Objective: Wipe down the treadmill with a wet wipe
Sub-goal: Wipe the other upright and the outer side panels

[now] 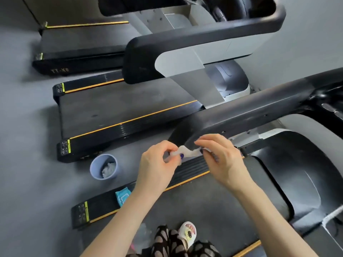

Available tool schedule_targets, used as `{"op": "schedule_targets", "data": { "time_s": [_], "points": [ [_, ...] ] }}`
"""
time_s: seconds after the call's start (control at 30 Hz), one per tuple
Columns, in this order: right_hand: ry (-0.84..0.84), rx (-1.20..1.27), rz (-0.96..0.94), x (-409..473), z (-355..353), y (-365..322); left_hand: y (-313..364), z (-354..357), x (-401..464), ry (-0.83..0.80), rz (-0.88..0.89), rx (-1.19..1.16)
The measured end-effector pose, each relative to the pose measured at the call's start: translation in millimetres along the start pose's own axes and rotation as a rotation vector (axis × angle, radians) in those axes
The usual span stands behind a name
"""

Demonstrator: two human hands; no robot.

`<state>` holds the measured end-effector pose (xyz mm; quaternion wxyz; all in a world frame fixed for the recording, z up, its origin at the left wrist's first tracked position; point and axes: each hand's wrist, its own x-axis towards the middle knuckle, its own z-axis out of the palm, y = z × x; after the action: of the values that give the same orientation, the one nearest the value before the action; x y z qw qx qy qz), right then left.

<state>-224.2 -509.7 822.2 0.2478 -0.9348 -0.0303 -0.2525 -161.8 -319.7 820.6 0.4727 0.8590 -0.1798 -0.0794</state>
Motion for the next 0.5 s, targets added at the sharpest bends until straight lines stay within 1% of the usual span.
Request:
{"op": "schedule_targets", "data": {
  "time_s": [0.1, 0.2, 0.33, 0.5],
  "points": [
    [0.050, -0.088, 0.134, 20.0, 21.4, 12.1, -40.4, -19.9, 4.4, 0.056, -0.020, -0.020],
    [0.048, -0.191, 0.154, 44.4, 40.2, 23.9, -67.9, -30.3, 16.5, 0.033, -0.099, -0.084],
    [-0.008, -0.290, 0.165, 72.6, 62.7, 42.4, -97.7, -21.5, 48.5, 0.068, -0.005, -0.113],
    [-0.088, -0.365, 0.179, 101.4, 92.6, 66.8, -111.4, -2.0, 82.5, 0.110, 0.045, -0.142]
  ]
}}
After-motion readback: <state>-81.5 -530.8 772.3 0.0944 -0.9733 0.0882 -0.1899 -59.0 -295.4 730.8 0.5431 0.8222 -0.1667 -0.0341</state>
